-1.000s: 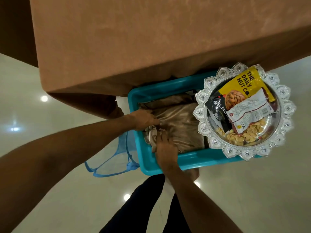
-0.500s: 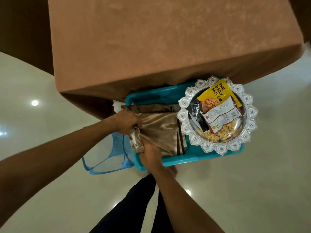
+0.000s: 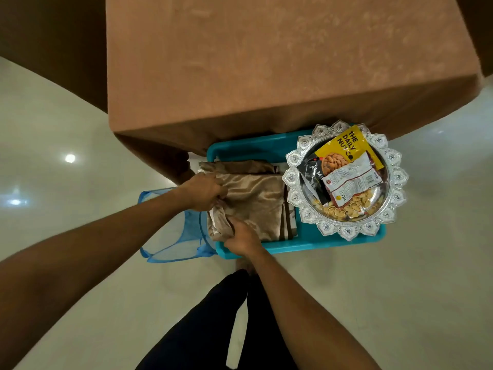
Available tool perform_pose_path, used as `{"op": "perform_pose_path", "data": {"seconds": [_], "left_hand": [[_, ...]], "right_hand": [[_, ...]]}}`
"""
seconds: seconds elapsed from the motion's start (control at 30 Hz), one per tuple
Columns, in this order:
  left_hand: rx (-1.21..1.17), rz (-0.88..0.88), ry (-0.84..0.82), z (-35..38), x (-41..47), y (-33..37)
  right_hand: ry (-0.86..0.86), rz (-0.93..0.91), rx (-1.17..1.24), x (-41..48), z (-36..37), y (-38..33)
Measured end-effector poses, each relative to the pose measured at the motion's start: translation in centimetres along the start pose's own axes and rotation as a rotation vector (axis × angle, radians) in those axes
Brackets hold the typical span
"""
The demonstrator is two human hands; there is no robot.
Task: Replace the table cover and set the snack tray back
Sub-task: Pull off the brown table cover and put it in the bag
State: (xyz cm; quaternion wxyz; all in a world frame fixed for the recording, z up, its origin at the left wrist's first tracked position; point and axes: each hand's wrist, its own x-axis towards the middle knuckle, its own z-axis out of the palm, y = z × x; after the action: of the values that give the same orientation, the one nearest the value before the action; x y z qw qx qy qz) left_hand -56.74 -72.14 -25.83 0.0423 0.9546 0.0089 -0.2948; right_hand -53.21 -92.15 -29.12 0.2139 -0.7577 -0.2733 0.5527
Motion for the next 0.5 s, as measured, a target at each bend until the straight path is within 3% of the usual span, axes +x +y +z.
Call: {"op": "perform_pose_path", "data": {"seconds": [0.13,0.3,0.5], "left_hand": [[-0.138,-0.028,0.079,-1.3,-2.2,0.1],[-0.324,-0.080,0.388,-4.7,-4.8,-2.2],[-0.458,-0.216,0.802,-11.4,-8.2,-8.2]], "right_hand": [[0.068,0.046,0.171,-1.2,-1.9,-0.6],[0.355,-0.024,0.217,-2.6,-6.6,-5.6],[0.834,-0.441,0.025,-0.7,-8.9,-16.8]]}}
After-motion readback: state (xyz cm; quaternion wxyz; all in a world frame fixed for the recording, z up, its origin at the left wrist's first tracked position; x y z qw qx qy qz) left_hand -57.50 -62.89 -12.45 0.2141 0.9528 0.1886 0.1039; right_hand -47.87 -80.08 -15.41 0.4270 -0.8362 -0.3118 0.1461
